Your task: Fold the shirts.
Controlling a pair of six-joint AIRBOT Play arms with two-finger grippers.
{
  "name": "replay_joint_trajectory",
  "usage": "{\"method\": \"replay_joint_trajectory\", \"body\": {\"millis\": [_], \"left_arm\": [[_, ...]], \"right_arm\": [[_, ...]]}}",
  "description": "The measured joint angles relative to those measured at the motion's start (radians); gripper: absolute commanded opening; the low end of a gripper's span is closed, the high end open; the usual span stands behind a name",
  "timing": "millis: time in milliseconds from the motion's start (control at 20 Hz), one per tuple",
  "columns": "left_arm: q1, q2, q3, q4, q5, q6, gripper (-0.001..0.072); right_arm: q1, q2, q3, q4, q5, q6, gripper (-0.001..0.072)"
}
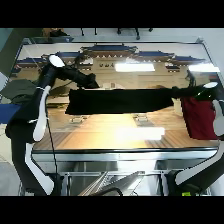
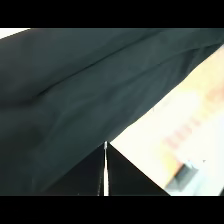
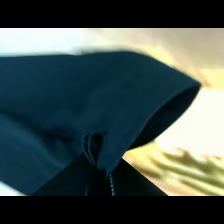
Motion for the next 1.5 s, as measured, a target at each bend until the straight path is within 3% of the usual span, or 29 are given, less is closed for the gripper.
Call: {"method": "replay_joint_trajectory", "body": {"millis": [350,500,700,800,950,1250,1500], "left_arm": [[-0.309,-0.136,-0.054,-0.036,0.362,0.002,0.0015],[-0.428,-0.2,-0.054,-0.048,0.551,-0.035,0.0015],[-0.507,-0.259,0.012,-0.067,0.644,-0.076,0.0015],[-0.5,-0.263,0.069,-0.071,0.584,-0.084,0.0014],[-0.436,-0.195,0.112,-0.074,0.388,-0.069,0.0013],[-0.15,0.224,0.056,-0.075,0.036,-0.011,0.0014],[0.094,0.567,0.043,-0.078,-0.136,0.001,0.0014]], "right_arm": [[0.005,0.163,0.219,0.185,0.201,0.133,0.0026],[0.013,0.215,0.252,0.245,0.267,0.184,0.0026],[0.06,0.246,0.265,0.23,0.318,0.227,0.0026],[0.095,0.251,0.266,0.175,0.327,0.243,0.0026],[0.155,0.253,0.264,0.085,0.33,0.273,0.0026],[0.333,0.229,0.264,0.018,0.248,0.341,0.0026],[0.587,0.119,0.264,0.005,0.042,0.377,0.0027]]}}
